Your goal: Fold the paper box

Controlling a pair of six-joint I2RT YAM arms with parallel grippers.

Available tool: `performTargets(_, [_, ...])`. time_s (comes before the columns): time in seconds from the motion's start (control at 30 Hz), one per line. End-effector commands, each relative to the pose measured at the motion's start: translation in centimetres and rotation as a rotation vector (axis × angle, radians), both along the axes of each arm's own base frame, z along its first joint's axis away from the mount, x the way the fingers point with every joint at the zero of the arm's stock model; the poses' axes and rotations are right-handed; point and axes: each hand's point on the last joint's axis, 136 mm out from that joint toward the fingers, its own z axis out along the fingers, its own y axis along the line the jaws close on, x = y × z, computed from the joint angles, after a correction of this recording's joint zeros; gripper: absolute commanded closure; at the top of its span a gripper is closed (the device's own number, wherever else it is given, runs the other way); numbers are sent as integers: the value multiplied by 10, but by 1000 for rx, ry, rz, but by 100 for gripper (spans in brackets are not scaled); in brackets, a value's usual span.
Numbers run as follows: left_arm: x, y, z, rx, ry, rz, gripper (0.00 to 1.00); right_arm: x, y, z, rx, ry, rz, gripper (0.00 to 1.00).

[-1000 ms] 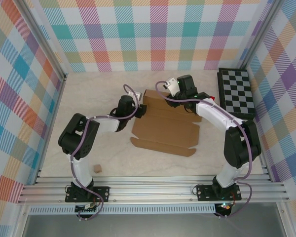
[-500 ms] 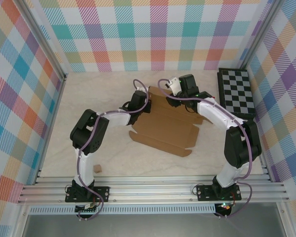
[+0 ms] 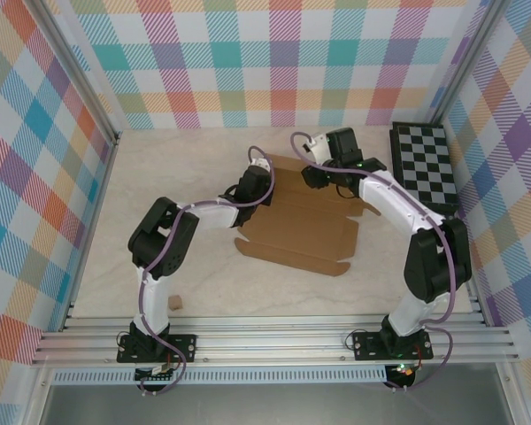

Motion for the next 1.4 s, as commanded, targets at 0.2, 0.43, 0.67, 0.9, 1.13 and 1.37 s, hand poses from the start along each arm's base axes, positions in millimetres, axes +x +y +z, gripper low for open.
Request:
performTargets(0.2, [-18, 46, -11, 121, 37, 49, 100, -29, -60, 57, 156, 21, -208, 54])
performTargets(0.43, [-24, 60, -7, 135, 49, 79, 100, -36, -99, 32, 265, 108, -345, 53])
performTargets(0.67, [-29, 60, -10, 113, 55, 80, 100, -24, -84, 18, 450, 254, -454, 45])
performTargets(0.9, [-29, 56, -6, 83, 43, 68, 100, -5, -81, -8, 482, 323, -518, 44])
performTargets(1.13, [-30, 52, -5, 80, 35, 43, 100, 4, -71, -17, 526, 357, -495, 45])
performTargets(1.37, [-30, 47, -4, 66, 29, 18, 100, 4, -45, -9, 677, 413, -402, 52])
